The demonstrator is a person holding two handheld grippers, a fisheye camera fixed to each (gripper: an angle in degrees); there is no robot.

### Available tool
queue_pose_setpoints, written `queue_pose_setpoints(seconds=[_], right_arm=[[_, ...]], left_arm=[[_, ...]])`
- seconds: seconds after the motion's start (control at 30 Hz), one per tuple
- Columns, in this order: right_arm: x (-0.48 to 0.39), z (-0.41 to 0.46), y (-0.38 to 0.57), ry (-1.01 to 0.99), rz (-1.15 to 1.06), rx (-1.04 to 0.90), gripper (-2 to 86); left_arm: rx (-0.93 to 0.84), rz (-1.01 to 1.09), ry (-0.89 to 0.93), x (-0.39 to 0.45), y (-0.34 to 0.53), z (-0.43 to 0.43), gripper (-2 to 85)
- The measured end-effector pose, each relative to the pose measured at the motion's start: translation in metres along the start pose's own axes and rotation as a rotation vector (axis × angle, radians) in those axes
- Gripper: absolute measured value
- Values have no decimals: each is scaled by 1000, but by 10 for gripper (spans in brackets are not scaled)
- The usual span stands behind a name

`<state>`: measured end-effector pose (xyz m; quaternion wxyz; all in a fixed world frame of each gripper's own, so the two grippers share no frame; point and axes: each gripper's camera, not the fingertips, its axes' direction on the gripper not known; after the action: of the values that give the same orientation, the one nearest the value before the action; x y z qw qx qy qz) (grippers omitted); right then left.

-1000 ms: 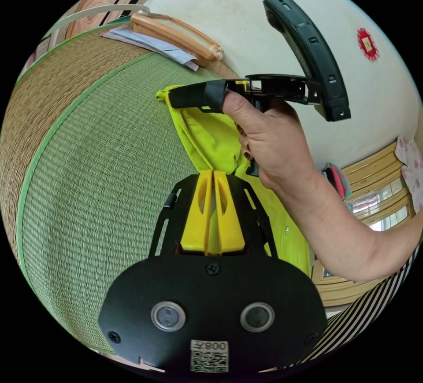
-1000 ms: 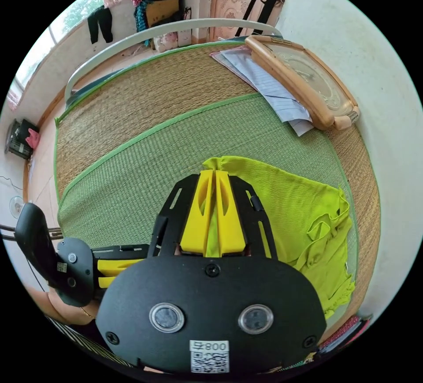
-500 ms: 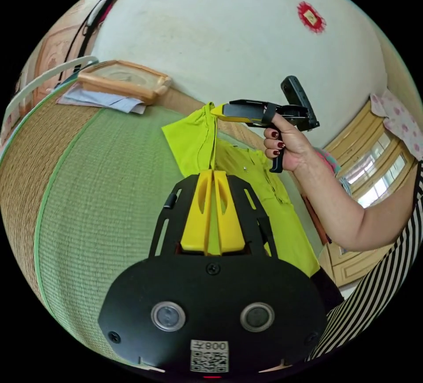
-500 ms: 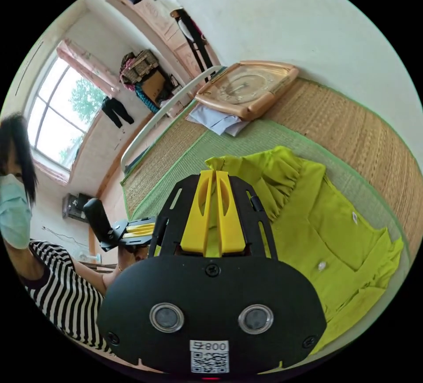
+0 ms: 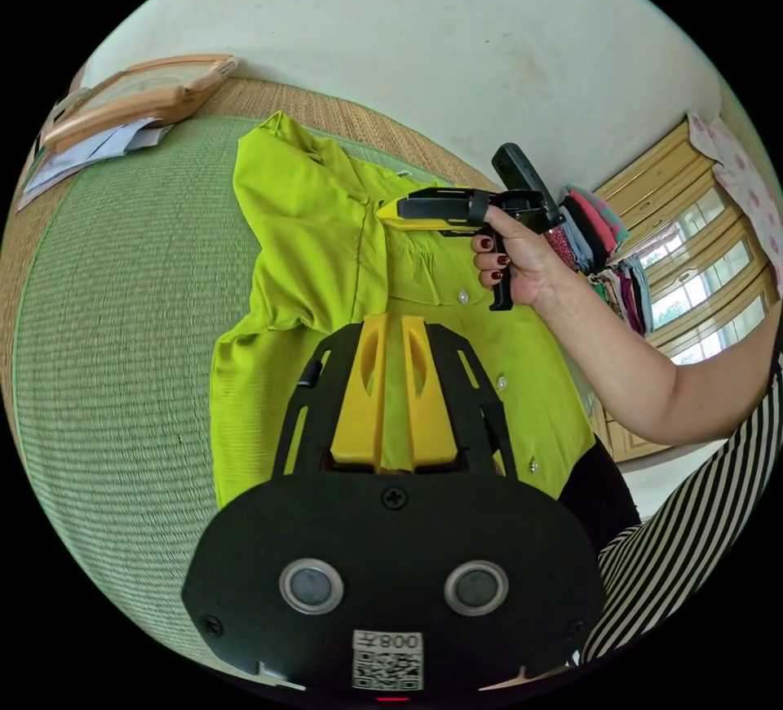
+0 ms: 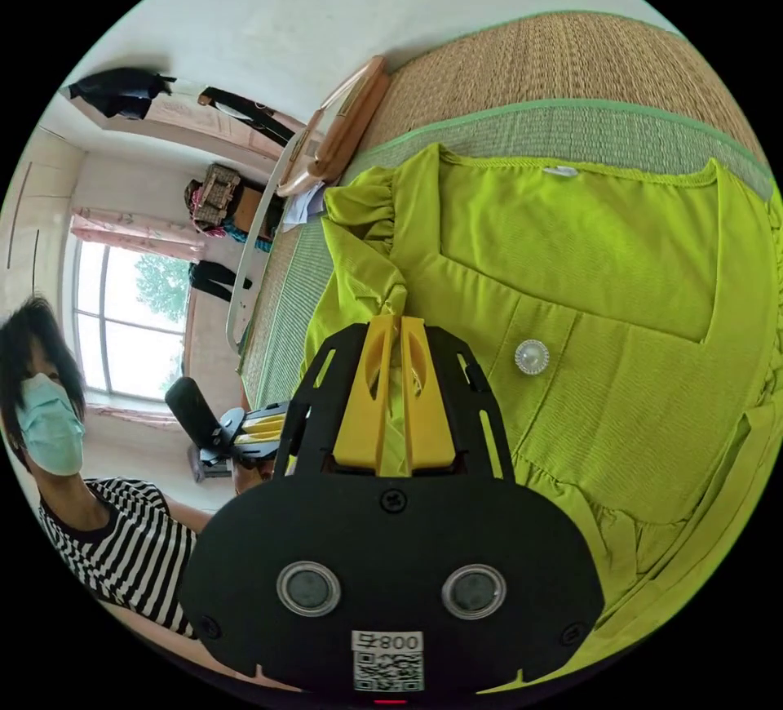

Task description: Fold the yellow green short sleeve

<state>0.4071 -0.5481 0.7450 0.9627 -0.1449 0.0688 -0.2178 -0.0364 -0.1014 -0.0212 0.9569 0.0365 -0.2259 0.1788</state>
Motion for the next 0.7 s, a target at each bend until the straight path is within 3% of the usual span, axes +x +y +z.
queue_pose_setpoints(seconds=[0.3, 0.4, 0.57, 0.7], right_arm=[[-9, -32, 10, 129, 1, 86, 2], [-50, -31, 5, 139, -137, 109, 1], [-126, 30, -46, 297, -368, 20, 1], [-146, 86, -76, 472, -432, -58, 0]], left_arm=[[54, -74, -64, -14, -5, 1, 26], [23, -106, -57, -23, -9, 10, 18], [30, -136, -30, -34, -13, 12, 6], [33, -151, 12, -45, -16, 13, 3]])
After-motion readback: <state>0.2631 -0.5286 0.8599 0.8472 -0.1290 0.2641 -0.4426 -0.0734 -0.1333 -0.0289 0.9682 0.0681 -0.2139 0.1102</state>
